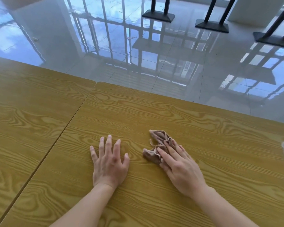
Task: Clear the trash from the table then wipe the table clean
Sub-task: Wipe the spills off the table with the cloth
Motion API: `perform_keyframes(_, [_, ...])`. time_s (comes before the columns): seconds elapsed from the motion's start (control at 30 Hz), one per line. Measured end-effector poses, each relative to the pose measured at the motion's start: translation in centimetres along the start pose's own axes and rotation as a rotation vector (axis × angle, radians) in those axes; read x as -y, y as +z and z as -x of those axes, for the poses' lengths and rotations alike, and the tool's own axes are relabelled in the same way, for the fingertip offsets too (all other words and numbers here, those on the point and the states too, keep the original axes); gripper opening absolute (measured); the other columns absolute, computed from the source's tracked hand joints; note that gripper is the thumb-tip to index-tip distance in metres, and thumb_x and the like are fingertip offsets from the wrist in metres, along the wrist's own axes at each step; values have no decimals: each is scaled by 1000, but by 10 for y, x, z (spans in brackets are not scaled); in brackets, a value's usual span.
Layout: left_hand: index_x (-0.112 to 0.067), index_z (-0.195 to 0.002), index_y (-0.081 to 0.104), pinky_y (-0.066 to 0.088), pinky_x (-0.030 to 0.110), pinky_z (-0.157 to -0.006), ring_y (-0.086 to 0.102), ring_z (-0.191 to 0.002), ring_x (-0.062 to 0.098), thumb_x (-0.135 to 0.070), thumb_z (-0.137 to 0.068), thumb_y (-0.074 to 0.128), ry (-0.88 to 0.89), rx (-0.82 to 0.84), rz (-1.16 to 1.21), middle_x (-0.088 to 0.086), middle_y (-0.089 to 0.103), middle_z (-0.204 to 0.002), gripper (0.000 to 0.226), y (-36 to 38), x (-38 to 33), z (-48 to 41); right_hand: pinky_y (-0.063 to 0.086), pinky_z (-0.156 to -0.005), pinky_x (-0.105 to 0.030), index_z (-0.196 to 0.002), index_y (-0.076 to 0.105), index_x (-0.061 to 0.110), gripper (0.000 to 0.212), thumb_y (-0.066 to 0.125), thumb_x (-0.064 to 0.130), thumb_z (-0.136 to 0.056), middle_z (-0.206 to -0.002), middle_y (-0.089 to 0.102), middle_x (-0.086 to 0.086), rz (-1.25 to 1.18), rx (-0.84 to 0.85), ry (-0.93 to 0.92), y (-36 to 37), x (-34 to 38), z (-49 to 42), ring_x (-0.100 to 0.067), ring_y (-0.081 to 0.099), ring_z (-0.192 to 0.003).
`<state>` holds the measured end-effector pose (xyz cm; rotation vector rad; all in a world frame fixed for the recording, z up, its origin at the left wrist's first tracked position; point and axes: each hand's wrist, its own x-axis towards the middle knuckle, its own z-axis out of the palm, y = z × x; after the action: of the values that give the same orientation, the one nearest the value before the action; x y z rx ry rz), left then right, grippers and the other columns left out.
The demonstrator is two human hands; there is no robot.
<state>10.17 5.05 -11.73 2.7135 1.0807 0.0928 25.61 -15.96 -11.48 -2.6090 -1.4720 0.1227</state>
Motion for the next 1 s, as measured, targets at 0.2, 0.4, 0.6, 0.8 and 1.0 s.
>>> perform_keyframes(0.2, [-21,-141,39,6,65,-117,11,-150,34,-55,-89,26,11,-2,-27,14,26,-159,64,5,0,-2,11,-123,-40,-151,35,28,53,33,47,-102,-160,28,-1,-51,-68,444,-13,-36,-6,-20,8,-152])
perform_keyframes(0.4, [-26,-141,40,-2,65,-117,12,-151,25,-47,-94,33,49,-4,106,7,29,-159,52,4,4,-2,11,-123,-42,-151,34,25,51,29,44,-104,-159,30,-7,-69,-111,470,6,52,-28,-27,15,-150])
perform_keyframes(0.6, [-40,-143,41,-12,50,-120,15,-147,0,-48,-89,30,46,-5,614,-14,35,-156,56,-23,16,2,14,-123,-40,-149,37,31,47,40,34,-102,-160,30,2,-172,-66,70,20,130,-37,-17,10,-152])
perform_keyframes(0.8, [-54,-149,19,-8,48,-121,-6,-148,-1,-61,-99,14,437,169,333,-22,13,-161,51,-38,66,6,5,-123,-38,-157,1,33,73,43,50,-99,-165,-7,10,-193,100,-238,2,133,-38,-9,-8,-151])
perform_keyframes(1.0, [-16,-144,48,13,49,-120,17,-150,18,-66,-99,29,630,135,73,2,43,-152,69,-35,79,7,38,-110,-39,-147,43,30,60,64,45,-92,-158,31,14,-276,-83,-1,-3,120,13,-12,32,-142])
